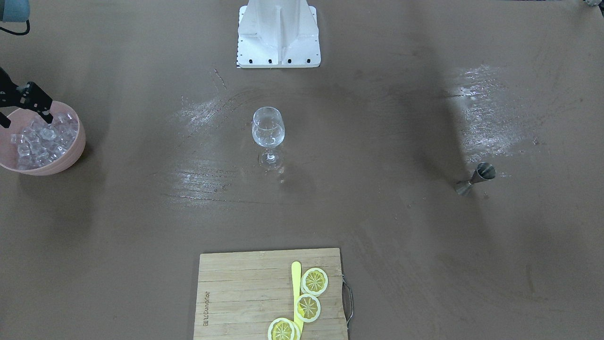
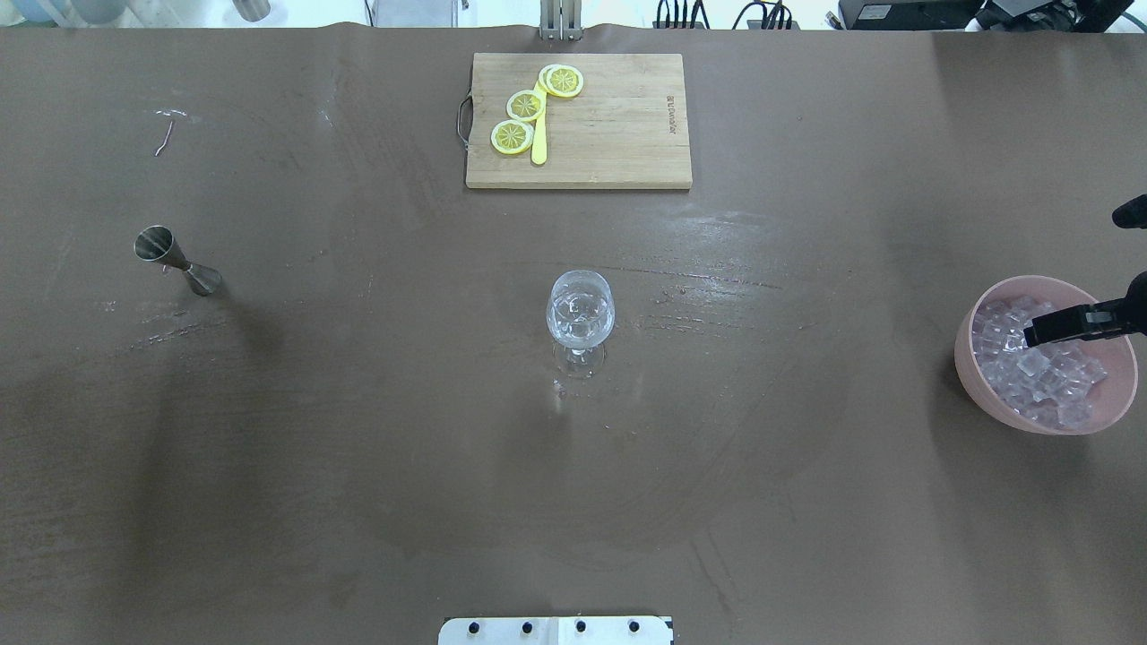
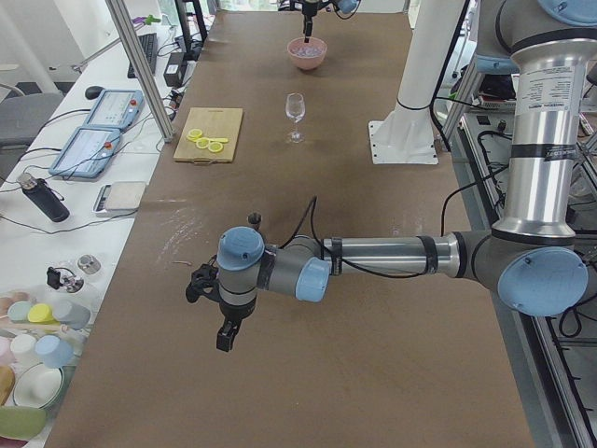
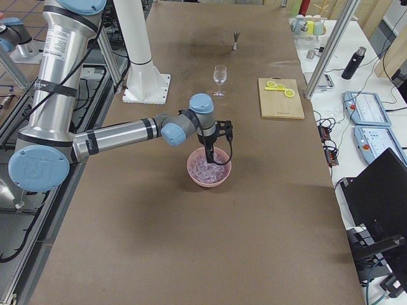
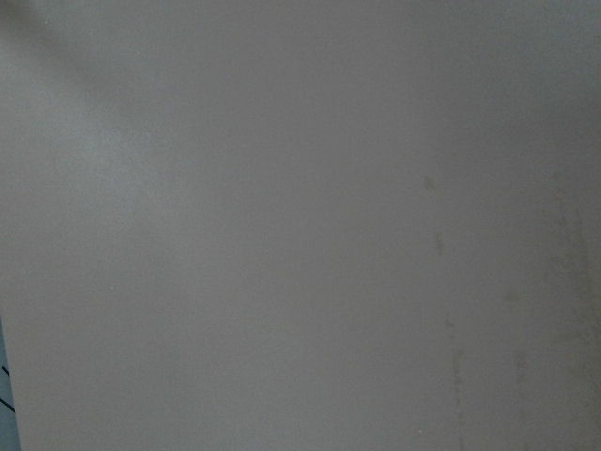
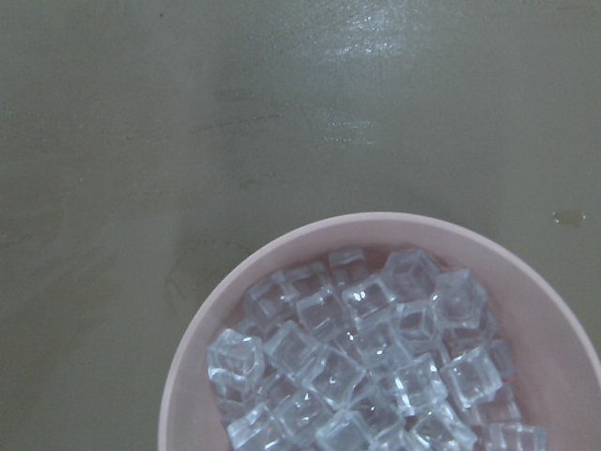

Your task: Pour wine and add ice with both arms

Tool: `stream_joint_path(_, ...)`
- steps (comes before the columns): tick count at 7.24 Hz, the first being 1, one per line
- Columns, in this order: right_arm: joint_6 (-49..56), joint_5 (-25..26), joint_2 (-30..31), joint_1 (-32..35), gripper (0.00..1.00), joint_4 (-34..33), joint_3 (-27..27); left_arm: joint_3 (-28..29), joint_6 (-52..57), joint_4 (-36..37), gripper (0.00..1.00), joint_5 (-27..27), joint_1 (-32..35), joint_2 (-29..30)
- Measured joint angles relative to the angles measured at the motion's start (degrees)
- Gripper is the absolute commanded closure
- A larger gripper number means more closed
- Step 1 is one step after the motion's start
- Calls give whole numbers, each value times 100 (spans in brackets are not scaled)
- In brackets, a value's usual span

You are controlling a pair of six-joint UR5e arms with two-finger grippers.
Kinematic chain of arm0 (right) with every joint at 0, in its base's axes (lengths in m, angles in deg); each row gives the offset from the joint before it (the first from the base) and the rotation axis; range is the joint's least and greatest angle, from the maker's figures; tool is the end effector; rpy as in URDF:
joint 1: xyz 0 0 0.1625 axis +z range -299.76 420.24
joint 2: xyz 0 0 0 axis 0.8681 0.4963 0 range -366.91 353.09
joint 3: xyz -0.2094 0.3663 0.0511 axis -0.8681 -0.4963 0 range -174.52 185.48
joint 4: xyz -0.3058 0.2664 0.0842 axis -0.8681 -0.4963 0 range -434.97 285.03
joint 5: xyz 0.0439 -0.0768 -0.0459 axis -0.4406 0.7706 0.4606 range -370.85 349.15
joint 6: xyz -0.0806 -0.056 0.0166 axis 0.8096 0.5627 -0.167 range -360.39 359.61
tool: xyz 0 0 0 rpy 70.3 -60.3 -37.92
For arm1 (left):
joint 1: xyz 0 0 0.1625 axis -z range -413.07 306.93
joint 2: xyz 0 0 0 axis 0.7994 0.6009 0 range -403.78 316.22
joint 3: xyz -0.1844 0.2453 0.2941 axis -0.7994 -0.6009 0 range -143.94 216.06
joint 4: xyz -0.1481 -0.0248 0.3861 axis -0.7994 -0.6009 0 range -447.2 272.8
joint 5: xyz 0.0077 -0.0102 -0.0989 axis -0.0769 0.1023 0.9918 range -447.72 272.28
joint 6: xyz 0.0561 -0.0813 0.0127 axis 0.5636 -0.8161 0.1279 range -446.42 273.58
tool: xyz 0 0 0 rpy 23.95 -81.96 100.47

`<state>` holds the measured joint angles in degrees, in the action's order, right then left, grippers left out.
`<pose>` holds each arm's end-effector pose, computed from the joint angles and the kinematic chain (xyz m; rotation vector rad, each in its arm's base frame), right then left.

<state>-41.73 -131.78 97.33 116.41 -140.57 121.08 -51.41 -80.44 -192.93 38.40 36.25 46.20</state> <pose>-0.1605 -0.3869 0.5083 0.1636 -0.7840 -0.0445 -0.0686 -0.5081 0.6606 0.2516 0.6173 0.1845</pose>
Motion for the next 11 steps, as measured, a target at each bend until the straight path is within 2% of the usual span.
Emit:
stream_joint_path(2,-173,270,-8,-384,8,127,-96,-36,0,0,2,0,-2,-20)
stream_joint_path(6,-142,581,-130,-503,16,258,-385,-52,5,-4,2,4,-2,-24)
stream_joint_path(7,-144,583,-125,-503,23,282,-405,-52,7,-4,2,3,-2,-25)
stream_joint_path(11,-139,601,-58,-495,25,302,-417,-56,8,-9,2,0,-2,-25)
